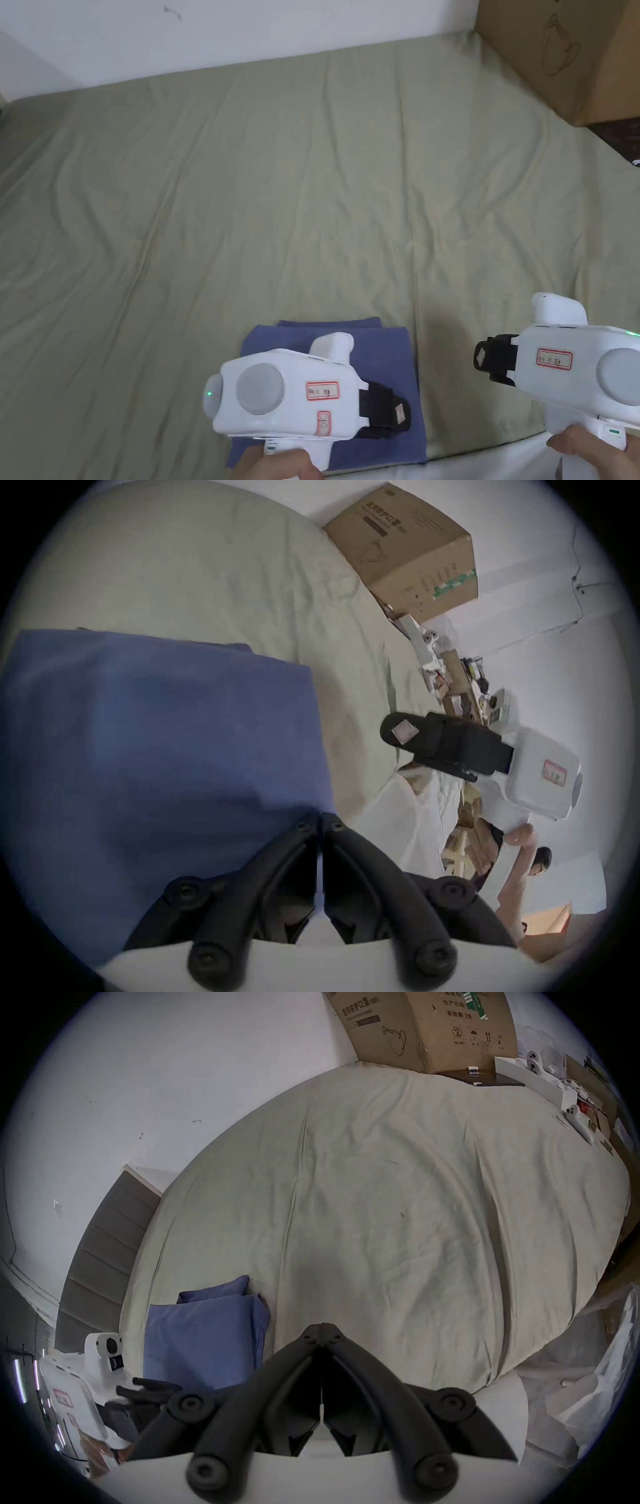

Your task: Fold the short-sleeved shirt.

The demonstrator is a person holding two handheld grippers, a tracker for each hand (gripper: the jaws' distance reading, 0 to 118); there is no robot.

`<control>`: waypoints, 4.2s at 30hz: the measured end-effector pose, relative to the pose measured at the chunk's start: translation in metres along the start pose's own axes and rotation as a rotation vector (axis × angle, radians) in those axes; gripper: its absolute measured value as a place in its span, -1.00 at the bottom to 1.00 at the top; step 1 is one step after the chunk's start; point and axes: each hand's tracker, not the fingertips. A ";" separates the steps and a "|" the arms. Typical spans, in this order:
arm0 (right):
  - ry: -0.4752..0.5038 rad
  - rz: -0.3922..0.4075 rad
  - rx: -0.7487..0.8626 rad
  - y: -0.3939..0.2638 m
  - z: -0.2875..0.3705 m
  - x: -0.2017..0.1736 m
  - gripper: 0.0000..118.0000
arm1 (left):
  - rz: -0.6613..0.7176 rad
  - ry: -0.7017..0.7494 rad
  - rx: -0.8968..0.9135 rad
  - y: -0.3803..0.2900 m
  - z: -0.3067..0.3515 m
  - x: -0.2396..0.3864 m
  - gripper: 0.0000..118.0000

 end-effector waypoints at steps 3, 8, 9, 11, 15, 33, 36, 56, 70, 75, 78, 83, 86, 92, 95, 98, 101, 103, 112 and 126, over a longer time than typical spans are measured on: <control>-0.003 -0.005 0.002 0.000 0.002 0.001 -1.00 | 0.003 -0.010 -0.023 -0.003 -0.015 0.005 -0.96; -0.001 0.005 0.000 -0.004 0.011 -0.005 -1.00 | -0.018 -0.026 -0.022 -0.004 -0.014 0.013 -0.96; 0.002 0.013 0.004 -0.003 0.014 -0.007 -1.00 | -0.040 -0.039 0.009 -0.002 -0.005 0.015 -0.96; 0.009 0.033 0.007 0.001 0.014 -0.010 -1.00 | -0.046 -0.060 0.053 0.000 0.018 0.013 -0.96; 0.072 0.131 0.019 0.010 0.021 -0.036 -1.00 | -0.026 -0.081 0.184 0.001 0.079 -0.006 -0.96; 0.191 0.371 -0.275 -0.027 -0.081 -0.126 -1.00 | 0.385 -0.062 0.445 -0.063 0.171 -0.156 -0.37; 0.182 0.383 -0.277 -0.024 -0.075 -0.127 -1.00 | 0.368 -0.071 0.413 -0.054 0.157 -0.159 0.25; 0.184 0.323 -0.292 -0.019 -0.068 -0.129 -1.00 | 0.309 -0.258 0.152 0.010 0.075 -0.178 -0.69; 0.180 0.338 -0.237 -0.009 -0.056 -0.158 -1.00 | 0.241 0.363 0.218 0.015 0.292 -0.272 -0.69; 0.165 0.342 -0.265 -0.011 -0.069 -0.164 -1.00 | 0.185 0.818 0.090 0.034 0.353 -0.311 -0.69; 0.156 0.339 -0.281 -0.011 -0.076 -0.166 -1.00 | 0.149 1.023 -0.002 0.042 0.368 -0.343 -0.67; 0.142 0.337 -0.299 -0.012 -0.085 -0.167 -1.00 | 0.163 1.130 0.048 0.043 0.373 -0.377 0.98; 0.140 0.331 -0.304 -0.013 -0.085 -0.164 -1.00 | 0.265 1.115 0.144 0.039 0.378 -0.376 1.00; 0.139 0.334 -0.296 -0.010 -0.074 -0.160 -1.00 | 0.329 0.971 0.253 0.028 0.385 -0.358 0.91; 0.152 0.325 -0.275 -0.008 -0.064 -0.158 -1.00 | 0.290 0.893 0.330 0.020 0.381 -0.315 -0.40; 0.152 0.352 -0.253 -0.007 -0.055 -0.158 -1.00 | 0.239 0.801 0.441 0.008 0.368 -0.252 -1.00; 0.179 0.330 -0.232 -0.007 -0.050 -0.150 -1.00 | 0.208 0.701 0.496 -0.002 0.350 -0.198 -1.00; 0.192 0.305 -0.215 -0.009 -0.049 -0.139 -1.00 | 0.179 0.730 0.527 -0.004 0.342 -0.182 -1.00; 0.164 0.380 -0.065 -0.007 -0.005 -0.134 -1.00 | 0.030 0.721 0.698 -0.032 0.270 -0.036 -1.00; -0.041 0.462 0.632 0.032 0.133 -0.179 -1.00 | -0.284 0.862 1.104 -0.036 0.261 0.111 -1.00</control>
